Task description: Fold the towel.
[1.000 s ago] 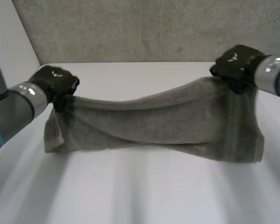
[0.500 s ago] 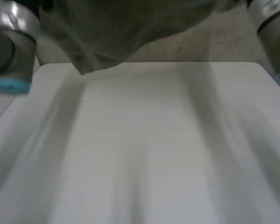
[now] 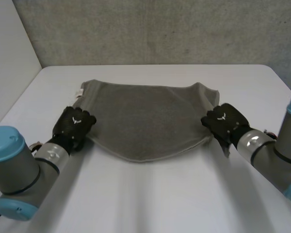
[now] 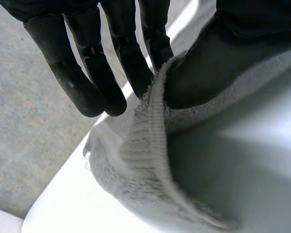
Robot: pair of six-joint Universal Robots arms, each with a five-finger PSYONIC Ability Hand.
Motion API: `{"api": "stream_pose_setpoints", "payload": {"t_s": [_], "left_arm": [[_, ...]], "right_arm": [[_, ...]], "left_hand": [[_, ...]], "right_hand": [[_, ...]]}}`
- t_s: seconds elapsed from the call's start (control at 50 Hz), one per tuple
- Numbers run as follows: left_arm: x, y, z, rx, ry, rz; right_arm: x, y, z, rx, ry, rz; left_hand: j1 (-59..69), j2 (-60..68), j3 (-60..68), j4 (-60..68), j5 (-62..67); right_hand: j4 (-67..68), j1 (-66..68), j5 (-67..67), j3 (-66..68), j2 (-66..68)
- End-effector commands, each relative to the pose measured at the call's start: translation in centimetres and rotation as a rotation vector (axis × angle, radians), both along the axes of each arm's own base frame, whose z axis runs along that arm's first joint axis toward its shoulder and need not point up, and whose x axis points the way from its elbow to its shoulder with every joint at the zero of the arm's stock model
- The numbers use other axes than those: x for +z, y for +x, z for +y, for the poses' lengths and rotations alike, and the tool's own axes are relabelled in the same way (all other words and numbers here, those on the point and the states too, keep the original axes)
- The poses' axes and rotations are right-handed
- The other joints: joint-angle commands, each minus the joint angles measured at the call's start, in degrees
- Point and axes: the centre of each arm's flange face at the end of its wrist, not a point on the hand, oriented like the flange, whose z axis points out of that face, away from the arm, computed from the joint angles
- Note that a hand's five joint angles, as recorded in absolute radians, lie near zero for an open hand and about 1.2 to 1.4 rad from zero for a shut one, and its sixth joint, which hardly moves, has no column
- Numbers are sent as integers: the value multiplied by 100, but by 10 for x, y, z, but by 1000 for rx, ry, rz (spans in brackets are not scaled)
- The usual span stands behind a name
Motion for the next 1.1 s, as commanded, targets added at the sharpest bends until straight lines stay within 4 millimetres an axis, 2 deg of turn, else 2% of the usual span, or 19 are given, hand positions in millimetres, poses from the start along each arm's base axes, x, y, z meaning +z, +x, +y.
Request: {"api": "stream_pose_setpoints", "payload": {"t_s": [0.02, 0.04, 0.08, 0.1, 0.12, 0.26, 0.36, 0.4, 0.48, 0.5, 0.58, 0.64, 0.68, 0.76, 0.8, 0.82, 0.9, 1.0, 1.1], "left_arm": [[-15, 5, -2, 8, -19, -77], [-15, 5, -2, 8, -19, -78], [-18, 5, -7, 19, -39, -77], [-18, 5, -7, 19, -39, -77], [-18, 5, -8, 23, -49, -74], [-18, 9, -11, 39, -59, -71], [-20, 23, -18, 119, -43, -83], [-20, 30, -20, 156, -42, -92], [-19, 33, -20, 168, -39, -94], [-20, 35, -18, 171, -29, -96], [-17, 37, -14, 174, -14, -97], [-8, 42, -7, 184, 6, -89], [16, 48, 0, 202, -27, -76], [39, 49, 9, 198, -63, -35], [53, 48, 14, 191, -85, -4], [67, 48, 19, 184, -110, 28], [102, 51, 42, 171, -124, 53], [117, 58, 65, 149, -40, 27], [118, 65, 73, 115, 44, 5]], "right_arm": [[2, -17, 9, -44, 23, -7], [2, -17, 9, -45, 23, -7], [2, -17, 10, -46, 23, -7], [2, -17, 10, -46, 23, -7], [2, -18, 10, -48, 25, -8], [3, -21, 6, -82, 34, -29], [6, -27, 0, -118, 40, -55], [8, -29, -3, -131, 35, -64], [13, -30, -4, -146, 24, -75], [15, -31, -4, -152, 19, -77], [20, -31, -3, -156, 15, -76], [23, -29, -1, -149, 8, -75], [33, -29, 4, -142, 4, -70], [45, -30, 15, -128, 35, -58], [60, -30, 31, -97, 79, -14], [60, -30, 31, -97, 80, -14], [72, -34, 50, 5, 126, 148], [93, -47, 70, 93, 171, 294], [122, -52, 67, 153, 118, 248]], "left_hand": [[-657, -1293, -1495, -1299, -2044], [-663, -1300, -1502, -1306, -2051], [-3707, -4343, -4545, -4349, -5094], [-3725, -4362, -4563, -4367, -5113], [-4591, -5228, -5429, -5233, -5979], [-4684, -5320, -5522, -5326, -6071], [-4011, -4648, -4849, -4653, -5399], [-2335, -2972, -3173, -2977, -3723], [-1387, -2023, -2225, -2029, -2774], [-7, -644, -845, -649, -1394], [7, -630, -831, -635, -1381], [7, -630, -831, -635, -1381], [7, -630, -831, -635, -1381], [7, -630, -831, -635, -1381], [7, -630, -831, -635, -1381], [7, -630, -831, -635, -1381], [7, -630, -831, -635, -1381], [7, -630, -831, -635, -1381], [7, -630, -831, -635, -1381]], "right_hand": [[368, 463, 334, 409, 468], [368, 463, 334, 409, 468], [368, 463, 334, 409, 468], [368, 463, 334, 409, 468], [368, 463, 334, 409, 468], [368, 463, 334, 409, 468], [368, 463, 334, 409, 468], [368, 463, 334, 409, 468], [368, 463, 334, 409, 468], [368, 463, 334, 409, 468], [368, 463, 334, 409, 468], [368, 463, 334, 409, 468], [368, 463, 334, 409, 468], [368, 463, 334, 409, 468], [368, 463, 334, 409, 468], [368, 463, 334, 409, 468], [368, 463, 334, 409, 468], [368, 463, 334, 409, 468], [368, 463, 334, 409, 468]]}}
